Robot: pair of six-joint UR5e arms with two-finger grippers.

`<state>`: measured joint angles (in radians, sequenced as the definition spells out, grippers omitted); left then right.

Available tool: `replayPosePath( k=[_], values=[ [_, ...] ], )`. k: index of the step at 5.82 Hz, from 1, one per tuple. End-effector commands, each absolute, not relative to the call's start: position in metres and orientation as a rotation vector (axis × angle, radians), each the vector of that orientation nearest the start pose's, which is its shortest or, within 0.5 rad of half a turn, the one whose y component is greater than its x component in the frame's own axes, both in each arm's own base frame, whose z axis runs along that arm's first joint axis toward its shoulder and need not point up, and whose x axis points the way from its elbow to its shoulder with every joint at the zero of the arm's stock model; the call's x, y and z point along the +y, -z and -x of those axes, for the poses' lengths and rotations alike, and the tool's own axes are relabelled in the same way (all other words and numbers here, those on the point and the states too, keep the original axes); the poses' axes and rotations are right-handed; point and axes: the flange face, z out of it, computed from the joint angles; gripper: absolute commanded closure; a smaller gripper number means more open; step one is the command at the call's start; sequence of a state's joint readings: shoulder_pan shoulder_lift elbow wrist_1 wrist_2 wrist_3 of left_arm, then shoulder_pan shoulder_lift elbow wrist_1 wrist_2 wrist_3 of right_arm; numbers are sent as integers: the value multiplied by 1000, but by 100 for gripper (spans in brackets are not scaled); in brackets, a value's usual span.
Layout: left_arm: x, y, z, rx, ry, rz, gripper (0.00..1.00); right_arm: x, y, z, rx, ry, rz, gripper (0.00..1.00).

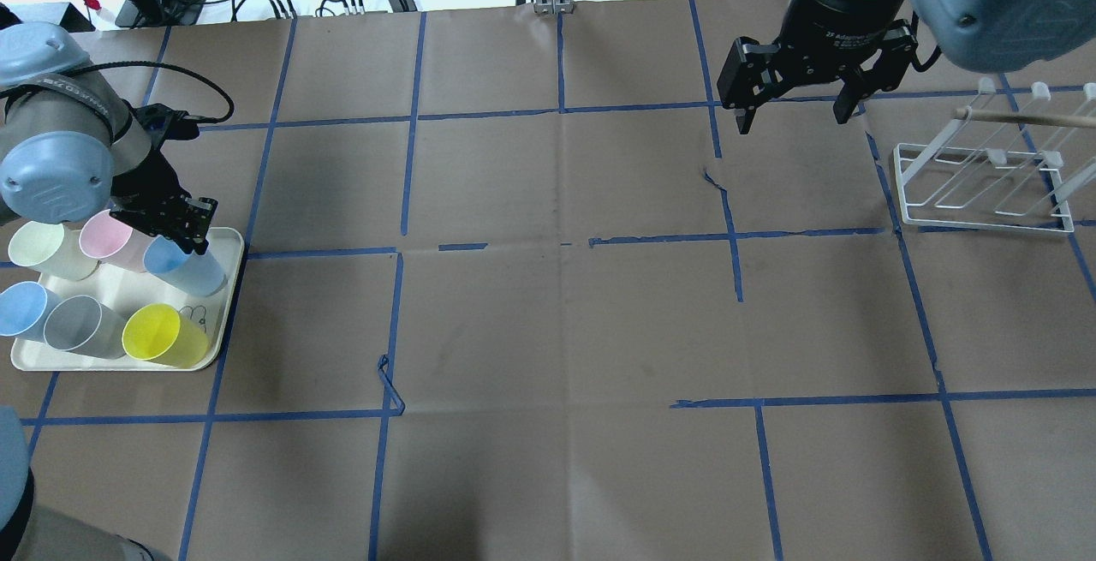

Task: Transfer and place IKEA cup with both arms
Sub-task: 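Set the cup upright in the tray's empty slot and open the left gripper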

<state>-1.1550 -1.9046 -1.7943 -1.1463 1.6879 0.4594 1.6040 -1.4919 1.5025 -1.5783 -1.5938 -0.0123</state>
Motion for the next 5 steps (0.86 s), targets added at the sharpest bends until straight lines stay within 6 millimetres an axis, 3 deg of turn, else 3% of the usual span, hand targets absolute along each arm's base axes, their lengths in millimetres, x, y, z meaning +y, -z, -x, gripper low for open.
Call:
replayPosePath(
  k=[1,3,4,5],
  values=[
    [-561,-239,-115,3079,-279,-89,2,-526,-483,-133,3142,5,20,0],
    [-563,-264,-110,3071,-248,-98,2,-524,-487,-132,3151,17,19,0],
    [-559,-291,-95,3076,-261,-120,2,-522,-488,-134,3151,14,22,0],
    [-552,-337,-65,3080,-274,-161,2,-522,-487,-135,3148,12,26,0]
  ],
)
